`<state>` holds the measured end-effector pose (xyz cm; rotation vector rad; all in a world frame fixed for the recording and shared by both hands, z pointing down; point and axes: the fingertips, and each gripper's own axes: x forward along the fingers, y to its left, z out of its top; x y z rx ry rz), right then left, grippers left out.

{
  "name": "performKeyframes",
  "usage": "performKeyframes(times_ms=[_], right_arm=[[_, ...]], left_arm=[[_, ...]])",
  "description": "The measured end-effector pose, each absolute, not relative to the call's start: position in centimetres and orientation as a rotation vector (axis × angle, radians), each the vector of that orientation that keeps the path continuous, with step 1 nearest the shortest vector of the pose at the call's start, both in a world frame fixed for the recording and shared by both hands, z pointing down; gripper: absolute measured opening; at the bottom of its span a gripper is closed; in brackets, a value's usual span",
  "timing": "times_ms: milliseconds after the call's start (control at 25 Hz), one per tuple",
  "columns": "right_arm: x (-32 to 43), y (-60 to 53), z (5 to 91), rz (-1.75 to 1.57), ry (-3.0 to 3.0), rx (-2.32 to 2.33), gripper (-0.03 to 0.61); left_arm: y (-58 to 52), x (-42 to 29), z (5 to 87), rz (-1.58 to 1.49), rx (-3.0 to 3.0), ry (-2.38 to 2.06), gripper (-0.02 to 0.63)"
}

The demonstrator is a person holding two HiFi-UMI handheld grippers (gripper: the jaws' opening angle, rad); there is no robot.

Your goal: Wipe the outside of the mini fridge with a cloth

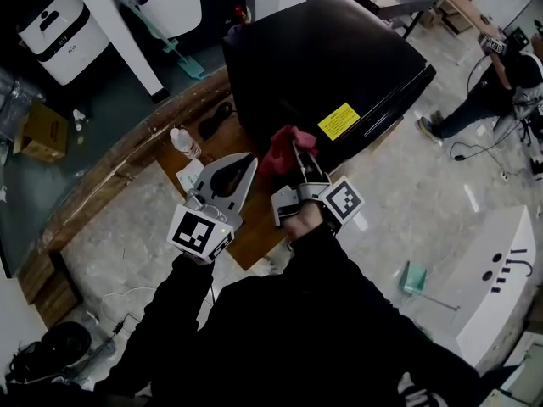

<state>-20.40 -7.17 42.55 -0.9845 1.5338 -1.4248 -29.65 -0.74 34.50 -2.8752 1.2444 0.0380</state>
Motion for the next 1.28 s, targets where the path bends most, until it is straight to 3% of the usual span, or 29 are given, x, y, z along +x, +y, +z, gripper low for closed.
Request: performKeyframes(times_ms=[1280], right_arm=[[-20.9,-9.1,76.4,-1.711,1.316,-1.313,0.081]], left_arm=[[-7.3,-27.8,67.5,-0.616,-3.067,1.327,0.006]])
